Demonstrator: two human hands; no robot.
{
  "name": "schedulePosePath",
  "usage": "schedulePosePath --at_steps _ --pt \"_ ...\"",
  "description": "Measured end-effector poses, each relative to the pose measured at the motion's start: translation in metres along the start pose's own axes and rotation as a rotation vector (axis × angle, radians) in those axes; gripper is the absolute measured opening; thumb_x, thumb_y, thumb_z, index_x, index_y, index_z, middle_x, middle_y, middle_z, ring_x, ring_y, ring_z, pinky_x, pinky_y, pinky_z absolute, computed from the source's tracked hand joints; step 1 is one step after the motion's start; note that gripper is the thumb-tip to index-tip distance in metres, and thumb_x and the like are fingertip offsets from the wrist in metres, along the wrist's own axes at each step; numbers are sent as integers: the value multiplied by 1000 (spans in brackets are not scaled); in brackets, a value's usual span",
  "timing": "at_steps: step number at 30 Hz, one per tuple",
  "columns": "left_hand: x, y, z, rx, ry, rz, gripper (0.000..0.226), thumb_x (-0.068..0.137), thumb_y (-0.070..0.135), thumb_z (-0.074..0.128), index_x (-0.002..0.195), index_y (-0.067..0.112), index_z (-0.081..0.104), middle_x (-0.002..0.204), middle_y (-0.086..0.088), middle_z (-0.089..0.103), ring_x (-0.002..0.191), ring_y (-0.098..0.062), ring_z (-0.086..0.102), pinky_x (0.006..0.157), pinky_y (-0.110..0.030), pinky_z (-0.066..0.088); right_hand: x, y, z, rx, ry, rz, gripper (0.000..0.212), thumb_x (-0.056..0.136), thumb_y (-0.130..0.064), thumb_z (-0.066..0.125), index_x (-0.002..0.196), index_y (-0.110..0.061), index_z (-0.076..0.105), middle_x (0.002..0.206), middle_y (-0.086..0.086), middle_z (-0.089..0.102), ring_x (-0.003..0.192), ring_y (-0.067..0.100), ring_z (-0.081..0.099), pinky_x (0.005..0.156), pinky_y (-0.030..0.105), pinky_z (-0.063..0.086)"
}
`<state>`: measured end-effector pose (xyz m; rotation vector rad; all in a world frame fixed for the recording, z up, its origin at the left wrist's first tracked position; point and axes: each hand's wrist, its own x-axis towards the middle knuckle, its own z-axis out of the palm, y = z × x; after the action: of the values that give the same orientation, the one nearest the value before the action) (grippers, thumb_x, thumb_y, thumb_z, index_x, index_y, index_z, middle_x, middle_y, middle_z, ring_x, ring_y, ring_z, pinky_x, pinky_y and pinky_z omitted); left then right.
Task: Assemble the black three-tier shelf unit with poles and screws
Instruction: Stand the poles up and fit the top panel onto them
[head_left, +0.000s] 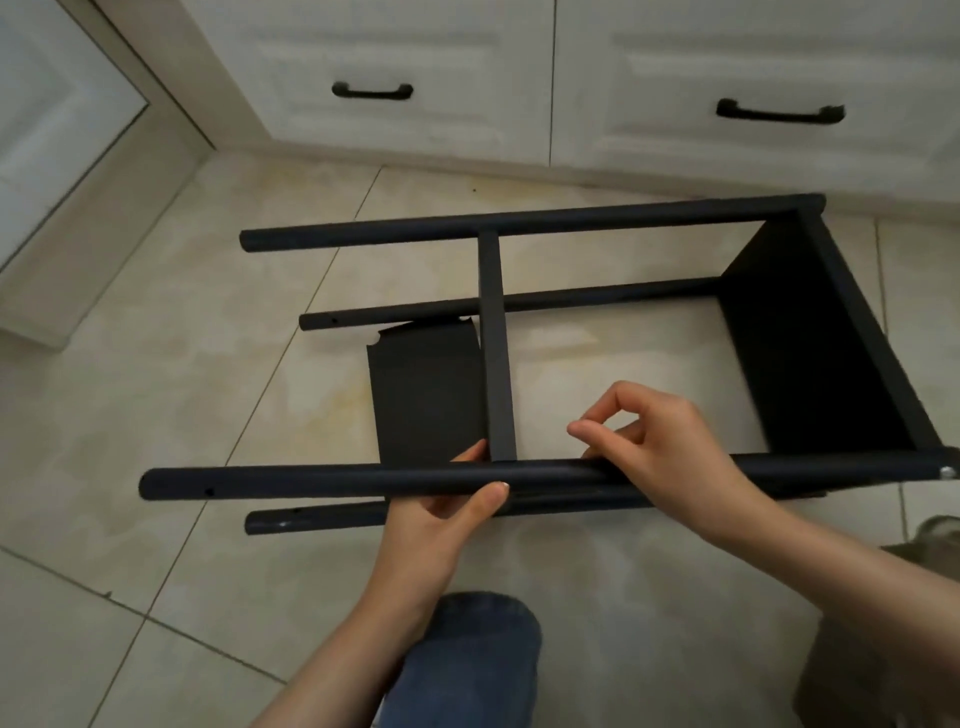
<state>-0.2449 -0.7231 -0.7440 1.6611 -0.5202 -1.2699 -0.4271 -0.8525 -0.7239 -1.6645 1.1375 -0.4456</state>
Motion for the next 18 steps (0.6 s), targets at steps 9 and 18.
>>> schedulePosePath --at_steps 9,18 --pt "-3 17 1 362 -2 -42 24 67 61 67 64 38 75 80 22 76 81 8 71 72 -11 53 3 4 -6 -5 -31 -15 40 70 -66 58 81 -28 61 69 -12 73 66 6 71 70 37 60" --pt "7 65 -6 1514 145 441 53 71 79 46 58 28 36 50 11 40 49 -8 43 44 -26 30 6 11 -7 -38 -63 -7 37 72 -67 60 78 -31 61 62 -8 71 60 20 68 66 49 58"
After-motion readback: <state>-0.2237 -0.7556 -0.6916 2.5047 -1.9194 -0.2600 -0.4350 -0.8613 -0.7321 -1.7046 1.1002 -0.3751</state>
